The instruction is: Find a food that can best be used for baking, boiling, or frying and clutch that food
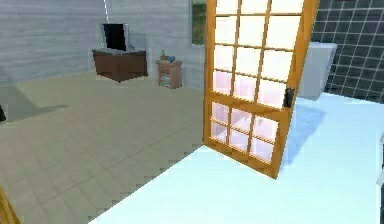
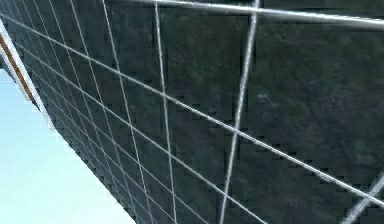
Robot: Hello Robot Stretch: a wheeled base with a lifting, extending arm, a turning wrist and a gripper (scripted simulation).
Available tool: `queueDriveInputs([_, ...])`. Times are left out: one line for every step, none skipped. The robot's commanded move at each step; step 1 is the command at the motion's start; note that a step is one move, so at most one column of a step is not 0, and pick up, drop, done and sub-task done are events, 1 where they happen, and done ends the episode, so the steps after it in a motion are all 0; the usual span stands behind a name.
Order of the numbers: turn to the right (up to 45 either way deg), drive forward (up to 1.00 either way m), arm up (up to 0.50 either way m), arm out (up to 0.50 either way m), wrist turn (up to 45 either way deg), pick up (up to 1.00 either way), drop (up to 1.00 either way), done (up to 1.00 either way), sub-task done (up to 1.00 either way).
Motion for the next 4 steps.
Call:
queueDriveInputs([0.0,0.65,0.00,0.00,0.0,0.00,0.00,0.00,0.00])
queueDriveInputs([-42.0,0.00,0.00,0.00,0.0,0.00,0.00,0.00,0.00])
queueDriveInputs([-3.0,0.00,0.00,0.00,0.0,0.00,0.00,0.00,0.00])
queueDriveInputs([0.0,1.00,0.00,0.00,0.0,0.00,0.00,0.00,0.00])
